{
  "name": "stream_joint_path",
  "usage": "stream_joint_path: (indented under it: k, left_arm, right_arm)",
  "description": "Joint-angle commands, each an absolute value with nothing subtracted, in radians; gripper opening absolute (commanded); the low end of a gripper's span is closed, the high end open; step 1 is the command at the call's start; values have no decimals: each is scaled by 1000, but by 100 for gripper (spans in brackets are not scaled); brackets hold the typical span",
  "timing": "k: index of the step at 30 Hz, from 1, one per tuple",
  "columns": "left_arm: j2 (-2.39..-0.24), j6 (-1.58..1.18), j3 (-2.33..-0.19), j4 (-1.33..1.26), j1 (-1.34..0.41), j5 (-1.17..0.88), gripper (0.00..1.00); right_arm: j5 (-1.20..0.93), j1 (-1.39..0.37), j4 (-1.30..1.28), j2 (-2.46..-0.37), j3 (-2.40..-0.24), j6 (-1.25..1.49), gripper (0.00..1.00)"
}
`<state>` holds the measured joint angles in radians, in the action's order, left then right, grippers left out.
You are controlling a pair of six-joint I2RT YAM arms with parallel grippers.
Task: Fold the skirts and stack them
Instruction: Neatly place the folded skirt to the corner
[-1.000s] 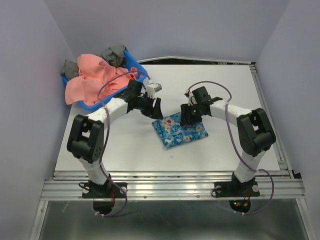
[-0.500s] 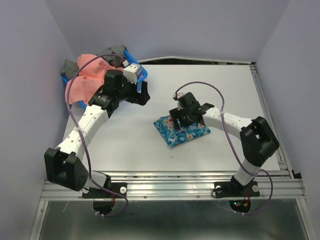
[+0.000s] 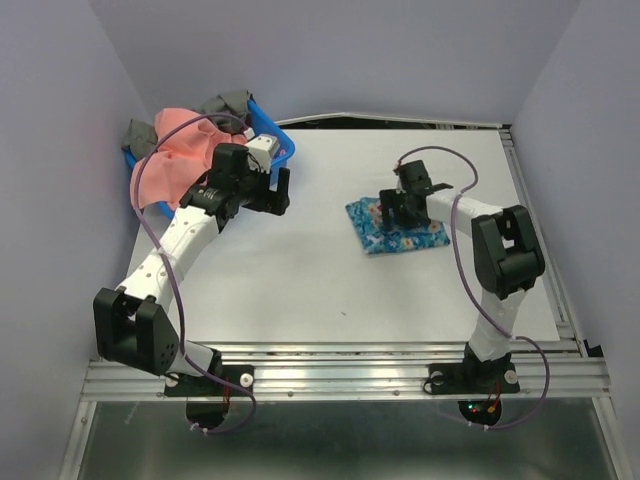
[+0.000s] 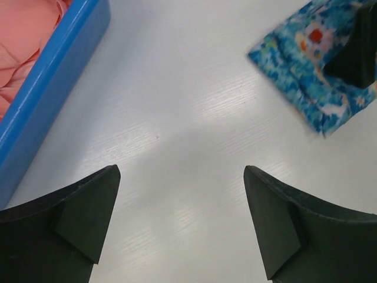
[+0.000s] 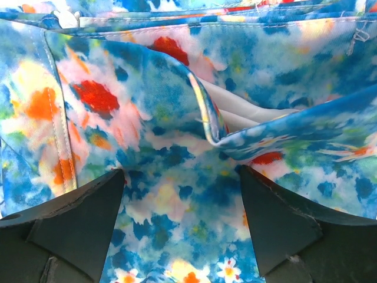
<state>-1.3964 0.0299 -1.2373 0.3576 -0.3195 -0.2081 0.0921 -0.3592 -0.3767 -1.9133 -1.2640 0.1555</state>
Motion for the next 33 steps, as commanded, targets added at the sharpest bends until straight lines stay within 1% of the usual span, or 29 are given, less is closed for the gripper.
stream_joint_path:
  k: [1,4,9,11,16,22,25,26,27,28,29,30,33]
  left_arm:
    - [-1393,86,-1311,379,-304,-166,99]
    - [-1425,129,-1365,406,-299,-137,98]
    - [-1502,160,-1462,477,-243,-234,98]
    - [-1526,158,-1492,495,-216,-304,97]
    - [-1569,160,-1563,511,-155,-321,94]
    - [-1614,163,-1635,523,-104,-316,93]
    - [-1646,175,-1690,540,-54,-284,94]
    - [-1681,186,-1756,563,-35,-279,94]
    - [-1701,201,-1796,577,-9,-261,95]
    - [-1722,219,-1839,595,29,-256,97]
    - [-1776,257,-1943,641,49,-258,99]
    - [-1839,276,-2000,685,79,-247,99]
    - [-1943,331,-2207,744,110,-171,99]
  right_arm:
    - [132,-186,-451,-2028,-1298,69,86]
    - [138,-77,-456,-2097,-1402,16,86]
    - [103,73,-462,-2212,-1598,-98,88]
    - [75,127,-482,-2253,-1646,-150,88]
    - [58,199,-514,-2304,-1738,-210,89]
    - [61,221,-528,-2345,-1789,-218,89]
    - [48,221,-544,-2355,-1841,-218,93]
    - [38,221,-551,-2352,-1856,-222,95]
    - [28,221,-563,-2344,-1888,-227,100]
    - [12,221,-574,-2336,-1907,-235,100]
    - [-39,221,-590,-2323,-1928,-250,100]
    - [-57,221,-632,-2318,-1981,-250,100]
    - [-113,200,-675,-2275,-2037,-255,100]
